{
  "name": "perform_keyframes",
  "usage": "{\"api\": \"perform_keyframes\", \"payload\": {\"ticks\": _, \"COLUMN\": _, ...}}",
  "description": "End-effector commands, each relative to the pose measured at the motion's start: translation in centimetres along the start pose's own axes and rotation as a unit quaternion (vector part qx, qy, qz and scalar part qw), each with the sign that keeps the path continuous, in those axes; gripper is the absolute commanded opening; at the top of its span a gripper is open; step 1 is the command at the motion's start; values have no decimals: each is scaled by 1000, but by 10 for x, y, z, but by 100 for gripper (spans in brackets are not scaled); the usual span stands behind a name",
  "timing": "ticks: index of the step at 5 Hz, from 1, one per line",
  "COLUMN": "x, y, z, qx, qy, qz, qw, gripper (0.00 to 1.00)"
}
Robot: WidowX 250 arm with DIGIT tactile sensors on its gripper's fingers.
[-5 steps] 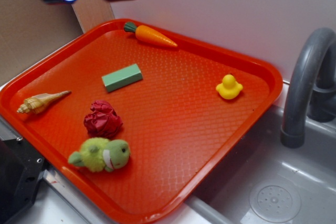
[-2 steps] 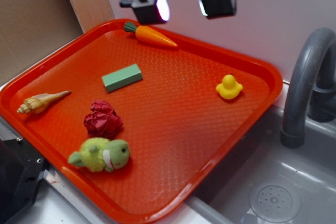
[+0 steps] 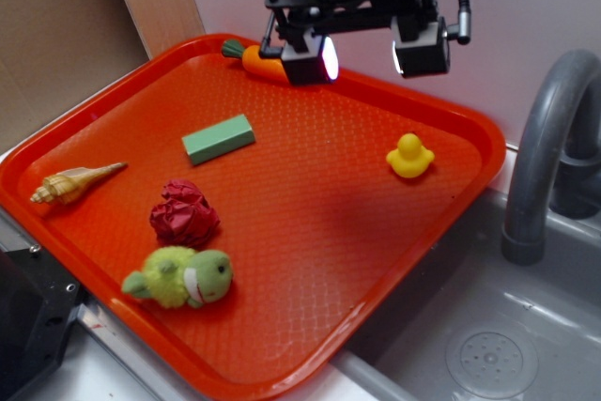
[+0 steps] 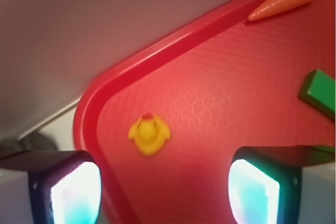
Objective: Grab the yellow duck.
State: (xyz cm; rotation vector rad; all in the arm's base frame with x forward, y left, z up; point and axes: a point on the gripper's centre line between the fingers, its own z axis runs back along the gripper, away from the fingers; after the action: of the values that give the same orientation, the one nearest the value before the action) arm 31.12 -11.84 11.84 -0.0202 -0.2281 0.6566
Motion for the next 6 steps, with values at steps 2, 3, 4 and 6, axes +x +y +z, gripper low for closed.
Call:
{"api": "perform_keyframes", "payload": {"ticks": 2, "x": 11, "y": -22, "z": -50, "qx": 6, "qy": 5, "qz": 41, "qw": 999, "gripper": 100}}
{"api": "perform_keyframes", "payload": {"ticks": 3, "x": 0, "y": -35, "z": -67, "qx": 3, "qy": 18, "qz": 38, "qw": 999, "gripper": 100}}
{"api": "perform_keyframes", "payload": {"ticks": 4, "x": -6, "y": -37, "z": -87, "qx": 7, "qy": 3, "qz": 28, "qw": 1000, "gripper": 0}}
{"api": "perform_keyframes", "payload": {"ticks": 6, "x": 5, "y": -29, "z": -18, "qx": 13, "qy": -5, "qz": -85, "qw": 996, "gripper": 0}}
